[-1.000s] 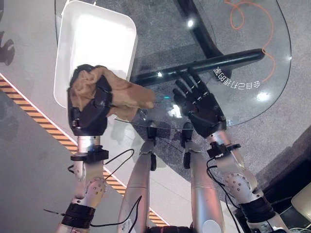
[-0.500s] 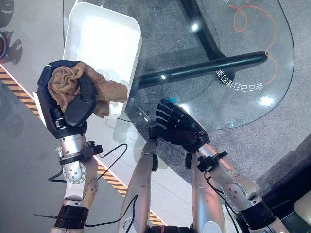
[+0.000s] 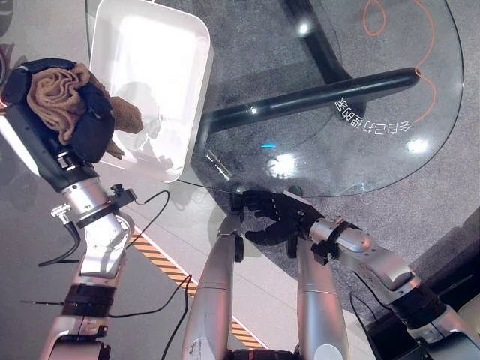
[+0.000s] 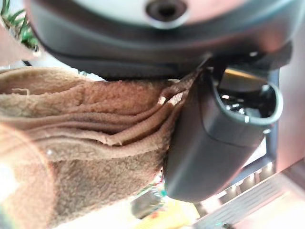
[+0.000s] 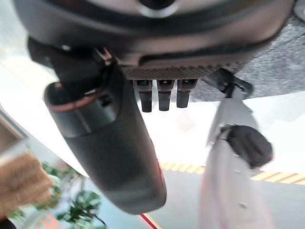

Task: Wipe the table with a cloth and put it in the basket.

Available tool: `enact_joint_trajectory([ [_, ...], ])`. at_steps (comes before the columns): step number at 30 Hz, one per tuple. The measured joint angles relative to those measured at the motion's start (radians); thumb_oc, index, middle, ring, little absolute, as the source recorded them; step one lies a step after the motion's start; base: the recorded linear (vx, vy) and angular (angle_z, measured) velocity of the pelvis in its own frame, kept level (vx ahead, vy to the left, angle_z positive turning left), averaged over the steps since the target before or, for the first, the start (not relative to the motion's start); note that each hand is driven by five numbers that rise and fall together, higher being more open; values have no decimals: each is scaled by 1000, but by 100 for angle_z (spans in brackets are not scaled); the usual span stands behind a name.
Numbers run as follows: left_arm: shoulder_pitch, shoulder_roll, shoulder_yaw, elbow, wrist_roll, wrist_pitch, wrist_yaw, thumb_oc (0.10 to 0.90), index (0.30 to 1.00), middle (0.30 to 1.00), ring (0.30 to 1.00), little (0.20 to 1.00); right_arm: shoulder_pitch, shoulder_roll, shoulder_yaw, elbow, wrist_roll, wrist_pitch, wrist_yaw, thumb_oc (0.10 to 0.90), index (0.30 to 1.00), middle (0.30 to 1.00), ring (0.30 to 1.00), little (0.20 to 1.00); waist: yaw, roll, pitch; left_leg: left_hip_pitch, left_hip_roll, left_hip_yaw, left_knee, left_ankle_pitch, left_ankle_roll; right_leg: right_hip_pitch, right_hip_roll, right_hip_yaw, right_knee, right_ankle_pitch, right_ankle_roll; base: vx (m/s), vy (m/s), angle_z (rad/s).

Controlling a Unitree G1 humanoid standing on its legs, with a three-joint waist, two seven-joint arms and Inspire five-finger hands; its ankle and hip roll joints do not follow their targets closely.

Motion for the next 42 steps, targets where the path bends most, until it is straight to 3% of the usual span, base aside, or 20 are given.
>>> enact_joint_trajectory([
  [7,-142,52,-76,168,-39,51,32,100,300,300,300,200,-81,-24,17,69,8,12,0,800,900,900,900,900,-11,-1,0,-18,0,-1,2,0,0,-17,0,-1,1,1,-1,8,55,0],
  [12,-289,71,-151,307,-69,130,9,100,300,300,300,200,-138,-29,33,80,18,24,0,800,900,900,900,900,-35,-1,-1,-69,2,-2,19,0,0,-59,2,-2,1,7,0,2,55,-1],
  [19,-386,83,-231,415,-170,199,-75,100,300,300,300,200,-188,-48,78,116,74,24,0,800,900,900,900,900,-70,-12,-1,-93,2,-5,22,0,0,-80,2,-4,0,8,1,0,0,0],
  [27,-525,99,-307,492,-289,275,-202,103,302,302,302,203,-251,-53,96,171,121,21,9,800,900,900,900,900,-83,-28,-1,-122,7,-8,46,-1,-1,-96,8,-6,0,19,3,0,0,0],
  [28,-533,99,-308,493,-293,293,-204,221,404,404,404,321,-263,-52,105,182,130,21,14,800,900,900,900,900,-87,-32,-1,-125,7,-9,49,-1,-1,-96,9,-7,-2,20,4,0,0,0],
  [30,-559,100,-310,512,-296,315,-208,800,900,900,900,900,-283,-51,113,193,138,21,23,800,900,900,900,900,-98,-39,-1,-134,9,-11,53,-1,-1,-99,10,-9,-7,25,5,0,0,0],
  [33,-595,100,-319,525,-303,349,-219,800,900,900,900,900,-299,-52,117,193,148,22,28,800,900,900,900,900,-107,-43,-2,-146,9,-12,58,-1,-1,-107,10,-10,-14,32,7,0,0,0],
  [42,-609,100,-350,528,-312,347,-213,800,900,900,900,900,-302,-51,124,195,166,22,30,800,900,900,900,900,-108,-47,-2,-147,7,-11,59,-1,-1,-110,10,-6,-11,34,8,0,0,0],
])
